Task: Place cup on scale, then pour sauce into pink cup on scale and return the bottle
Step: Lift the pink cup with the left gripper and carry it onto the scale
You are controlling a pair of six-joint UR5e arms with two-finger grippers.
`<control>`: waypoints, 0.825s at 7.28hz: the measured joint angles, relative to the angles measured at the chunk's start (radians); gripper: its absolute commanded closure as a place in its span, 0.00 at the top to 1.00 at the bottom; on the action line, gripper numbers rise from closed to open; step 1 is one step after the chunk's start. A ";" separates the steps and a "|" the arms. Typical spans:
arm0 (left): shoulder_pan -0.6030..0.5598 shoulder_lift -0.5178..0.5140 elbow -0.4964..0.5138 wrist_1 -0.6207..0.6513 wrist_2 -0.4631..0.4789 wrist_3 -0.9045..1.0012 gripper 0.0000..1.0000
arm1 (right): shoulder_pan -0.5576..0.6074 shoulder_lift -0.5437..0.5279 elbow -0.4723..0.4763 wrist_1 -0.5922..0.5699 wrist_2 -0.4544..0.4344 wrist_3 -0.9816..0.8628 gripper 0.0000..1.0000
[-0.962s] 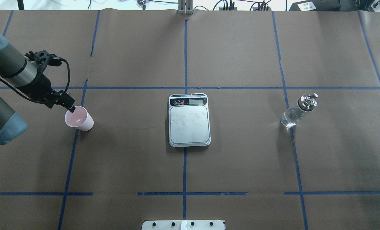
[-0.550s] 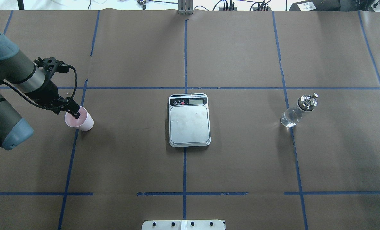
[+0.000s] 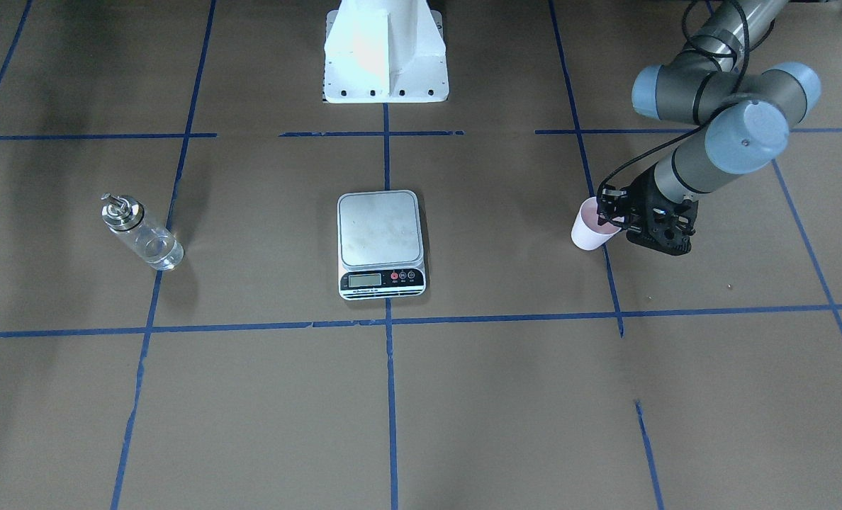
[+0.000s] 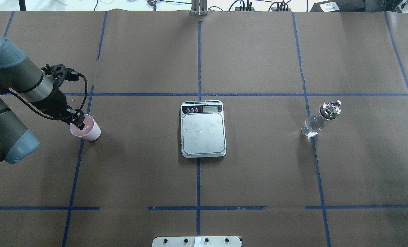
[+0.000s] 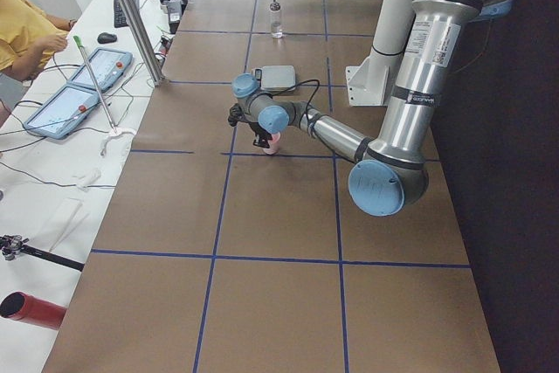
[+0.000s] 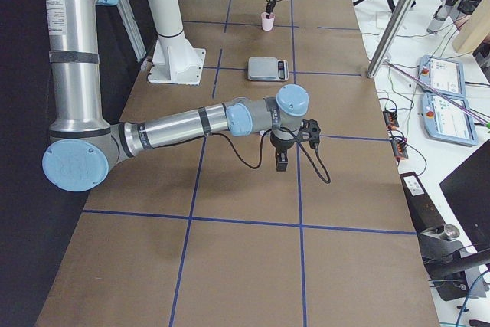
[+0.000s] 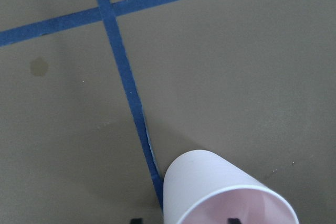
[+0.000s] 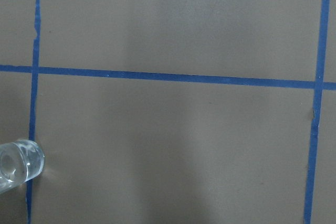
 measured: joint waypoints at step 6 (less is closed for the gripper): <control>0.044 -0.255 -0.038 0.087 0.079 -0.379 0.00 | -0.002 0.001 -0.010 0.010 -0.001 0.000 1.00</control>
